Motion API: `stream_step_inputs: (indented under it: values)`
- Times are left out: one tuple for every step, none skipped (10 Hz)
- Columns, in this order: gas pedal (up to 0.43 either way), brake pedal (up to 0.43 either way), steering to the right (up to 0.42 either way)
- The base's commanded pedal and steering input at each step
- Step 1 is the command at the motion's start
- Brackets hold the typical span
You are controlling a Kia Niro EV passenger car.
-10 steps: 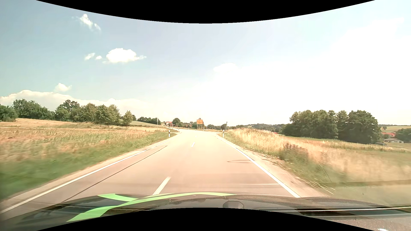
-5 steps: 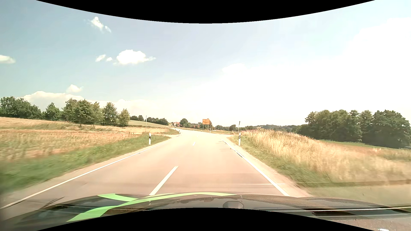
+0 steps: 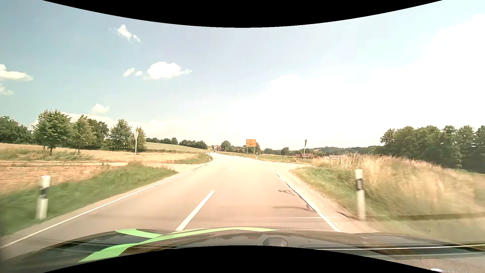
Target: Follow the waypoints while adhering to traffic rules and regulations
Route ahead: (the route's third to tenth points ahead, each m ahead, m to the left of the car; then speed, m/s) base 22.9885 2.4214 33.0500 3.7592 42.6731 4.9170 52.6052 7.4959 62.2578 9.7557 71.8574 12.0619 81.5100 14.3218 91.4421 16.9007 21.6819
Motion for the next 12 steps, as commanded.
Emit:
stream_step_inputs:
  values:
    - [0.370, 0.000, -0.030]
    - [0.370, 0.000, -0.030]
    - [0.370, 0.000, -0.031]
    - [0.370, 0.000, -0.032]
    - [0.378, 0.000, -0.032]
    - [0.378, 0.000, -0.032]
    - [0.390, 0.000, -0.032]
    - [0.398, 0.000, -0.031]
    - [0.398, 0.000, -0.031]
    - [0.398, 0.000, -0.030]
    - [0.398, 0.000, -0.029]
    - [0.398, 0.000, -0.027]
